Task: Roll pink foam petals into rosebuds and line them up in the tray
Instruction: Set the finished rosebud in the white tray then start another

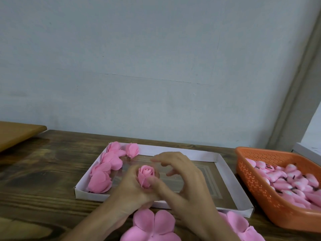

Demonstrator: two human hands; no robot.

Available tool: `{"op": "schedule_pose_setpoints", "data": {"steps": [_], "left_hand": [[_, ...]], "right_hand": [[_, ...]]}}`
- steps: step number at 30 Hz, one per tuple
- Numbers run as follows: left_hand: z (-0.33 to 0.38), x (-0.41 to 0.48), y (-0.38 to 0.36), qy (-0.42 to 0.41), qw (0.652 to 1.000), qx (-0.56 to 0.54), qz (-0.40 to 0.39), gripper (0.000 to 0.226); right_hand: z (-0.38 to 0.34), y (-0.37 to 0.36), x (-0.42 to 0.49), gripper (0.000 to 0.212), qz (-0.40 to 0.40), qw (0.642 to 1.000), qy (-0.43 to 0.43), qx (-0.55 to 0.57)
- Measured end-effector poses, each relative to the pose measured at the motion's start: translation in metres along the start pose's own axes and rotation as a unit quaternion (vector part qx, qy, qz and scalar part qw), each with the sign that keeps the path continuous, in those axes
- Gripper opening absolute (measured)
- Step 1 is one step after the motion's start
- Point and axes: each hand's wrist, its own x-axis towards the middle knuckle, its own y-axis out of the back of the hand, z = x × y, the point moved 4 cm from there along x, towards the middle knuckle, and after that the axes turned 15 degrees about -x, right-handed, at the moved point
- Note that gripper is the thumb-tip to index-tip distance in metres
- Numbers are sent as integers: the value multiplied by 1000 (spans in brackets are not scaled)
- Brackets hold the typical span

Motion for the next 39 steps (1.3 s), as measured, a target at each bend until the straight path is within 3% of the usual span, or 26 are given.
{"op": "schedule_pose_setpoints", "data": {"steps": [4, 8, 11, 14, 16, 20, 22, 24, 27, 28, 30, 31, 33, 35, 39], "left_hand": [[-1, 2, 2, 15, 985, -162, 52, 52], [0, 6, 3, 53, 950, -301, 61, 41], [0, 1, -2, 102, 934, -338, 46, 69], [1, -2, -6, 105, 941, -320, 41, 104], [3, -3, -9, 89, 943, -320, 22, 97], [6, -5, -15, 66, 947, -313, -38, 45], [8, -5, -16, 65, 945, -315, -59, 35], [11, -4, -14, 58, 950, -298, -67, 40], [14, -6, -12, 62, 967, -239, -64, 74], [16, -6, -14, 62, 969, -230, -73, 75], [20, -9, -17, 53, 973, -209, -77, 47], [21, -9, -17, 52, 975, -204, -69, 46], [20, -8, -15, 58, 972, -224, -37, 66], [20, -8, -13, 51, 976, -213, -4, 68], [20, -6, -8, 25, 986, -157, 51, 44]], "right_hand": [[8, -12, -8, 9, 54, 977, -160, 133], [4, -31, -10, 7, -37, 959, -189, 206], [-1, -41, -13, 25, -78, 949, -199, 231], [1, -43, -16, 34, -54, 939, -229, 249], [3, -41, -15, 37, -35, 938, -231, 255], [0, -35, -13, 29, 4, 938, -219, 269], [-1, -33, -12, 23, 15, 936, -215, 279], [-1, -32, -11, 18, 10, 930, -221, 293], [-6, -37, -10, 10, -52, 905, -238, 349], [-9, -40, -10, 11, -80, 890, -253, 372], [-12, -46, -11, 20, -126, 858, -290, 406], [-13, -49, -11, 22, -142, 841, -307, 423], [-12, -50, -11, 24, -160, 823, -323, 438], [-11, -49, -12, 22, -152, 848, -300, 410], [-12, -50, -16, 32, -70, 900, -231, 362]]}}
